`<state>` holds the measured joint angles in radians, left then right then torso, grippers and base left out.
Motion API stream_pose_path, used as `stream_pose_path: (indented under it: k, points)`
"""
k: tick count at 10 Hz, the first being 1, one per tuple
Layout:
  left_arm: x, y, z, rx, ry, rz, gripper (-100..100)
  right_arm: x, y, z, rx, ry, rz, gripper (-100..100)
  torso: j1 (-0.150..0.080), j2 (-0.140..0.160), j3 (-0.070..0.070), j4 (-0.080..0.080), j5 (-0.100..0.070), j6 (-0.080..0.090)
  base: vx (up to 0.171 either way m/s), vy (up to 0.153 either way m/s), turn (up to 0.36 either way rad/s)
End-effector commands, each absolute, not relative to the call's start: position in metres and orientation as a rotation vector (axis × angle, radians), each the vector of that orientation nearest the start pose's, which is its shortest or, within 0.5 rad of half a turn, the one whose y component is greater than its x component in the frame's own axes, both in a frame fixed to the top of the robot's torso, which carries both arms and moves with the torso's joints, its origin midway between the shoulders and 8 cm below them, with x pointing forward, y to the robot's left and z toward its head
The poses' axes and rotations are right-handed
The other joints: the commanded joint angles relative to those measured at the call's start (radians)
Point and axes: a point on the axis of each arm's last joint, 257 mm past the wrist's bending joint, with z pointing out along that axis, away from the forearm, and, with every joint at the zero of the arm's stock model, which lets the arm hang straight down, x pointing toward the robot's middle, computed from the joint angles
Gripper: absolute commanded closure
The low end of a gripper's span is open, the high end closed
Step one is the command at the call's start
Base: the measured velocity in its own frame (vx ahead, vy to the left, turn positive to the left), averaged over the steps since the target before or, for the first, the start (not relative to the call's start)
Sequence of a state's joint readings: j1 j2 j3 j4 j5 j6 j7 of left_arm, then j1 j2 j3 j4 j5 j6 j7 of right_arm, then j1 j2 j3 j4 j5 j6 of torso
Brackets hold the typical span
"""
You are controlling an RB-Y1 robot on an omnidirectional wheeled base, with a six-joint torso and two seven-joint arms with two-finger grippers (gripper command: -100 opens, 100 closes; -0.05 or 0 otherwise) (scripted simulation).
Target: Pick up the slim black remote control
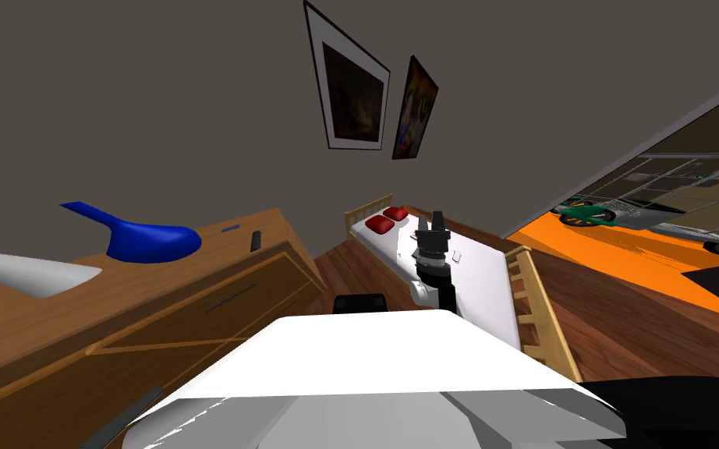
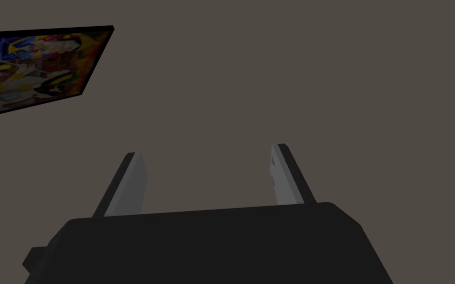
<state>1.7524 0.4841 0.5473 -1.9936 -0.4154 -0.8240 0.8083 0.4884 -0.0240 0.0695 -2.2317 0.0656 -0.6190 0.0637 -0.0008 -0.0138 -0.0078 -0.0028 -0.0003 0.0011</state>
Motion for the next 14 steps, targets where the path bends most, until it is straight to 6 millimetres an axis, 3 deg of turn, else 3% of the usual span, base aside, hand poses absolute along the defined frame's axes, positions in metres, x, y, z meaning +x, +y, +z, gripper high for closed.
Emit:
stream_pose_path:
  k: [1, 6, 10, 14]
  points:
    - [-0.032, 0.458, -0.209, -1.388, 1.927, -0.593, -100, 0.337, -0.242, 0.027, 0.517, 0.63, 1.299, 0, 0.0, 0.0, 0.0, 0.0, 0.0, 0.0, 0.171, 0.0, -0.005]
    - [-0.085, 0.471, -0.202, -1.422, 2.157, -0.432, -100, 0.337, -0.242, 0.027, 0.517, 0.63, 1.299, 0, 0.002, 0.003, 0.001, 0.001, 0.001, 0.0, 0.156, -0.005, -0.018]
    - [-0.125, 0.483, -0.19, -1.417, 2.368, -0.288, -100, 0.337, -0.242, 0.027, 0.517, 0.63, 1.299, 0, 0.002, -0.002, -0.002, -0.001, 0.001, 0.0, 0.252, 0.022, -0.035]
    - [-0.147, 0.49, -0.186, -1.366, 2.525, -0.194, -100, 0.337, -0.242, 0.027, 0.517, 0.63, 1.299, 0, 0.005, -0.01, -0.006, -0.003, 0.002, 0.001, 0.273, 0.047, -0.05]
